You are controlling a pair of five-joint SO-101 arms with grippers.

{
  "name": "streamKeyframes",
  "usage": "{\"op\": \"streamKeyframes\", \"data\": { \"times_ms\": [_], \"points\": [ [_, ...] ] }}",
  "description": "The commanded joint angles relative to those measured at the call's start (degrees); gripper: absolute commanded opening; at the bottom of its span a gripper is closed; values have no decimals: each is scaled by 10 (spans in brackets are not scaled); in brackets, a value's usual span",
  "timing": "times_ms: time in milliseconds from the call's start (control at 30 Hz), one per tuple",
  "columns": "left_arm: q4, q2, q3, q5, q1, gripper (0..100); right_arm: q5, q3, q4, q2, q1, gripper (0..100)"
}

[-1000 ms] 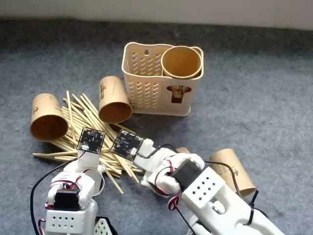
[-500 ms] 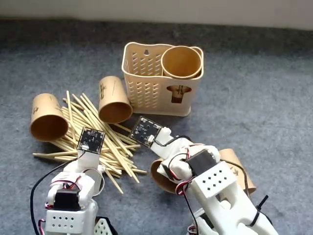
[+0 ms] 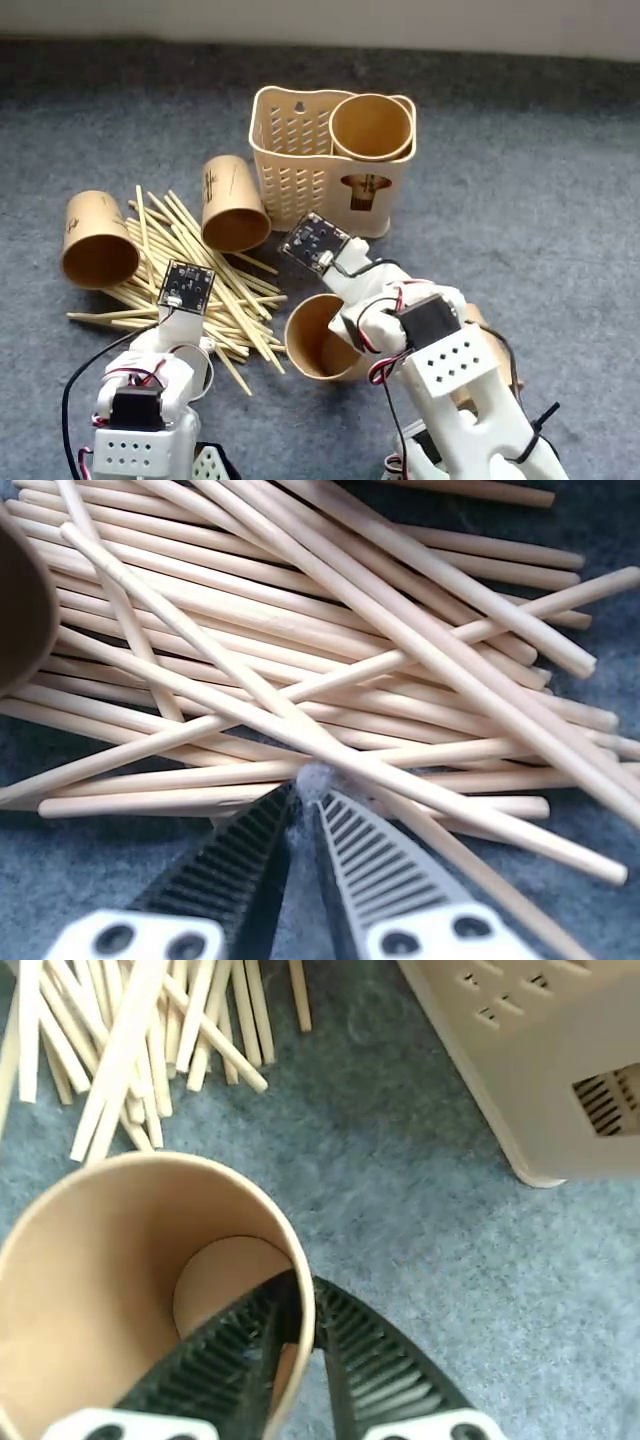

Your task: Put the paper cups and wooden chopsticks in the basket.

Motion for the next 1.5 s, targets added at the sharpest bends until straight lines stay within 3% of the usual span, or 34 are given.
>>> {"op": "streamKeyframes", "data": {
  "times_ms": [0,467,833,1467],
  "points": [
    [2,-8,11,-4,9,16,-39,-44,7,-10,8,6],
    [2,-8,11,-4,9,16,-154,-152,98,-10,7,9],
    [2,-8,11,-4,9,16,-153,-242,205,-10,-41,9],
    [2,-8,11,-4,9,16,-152,-310,218,-10,-43,6]
  ]
}}
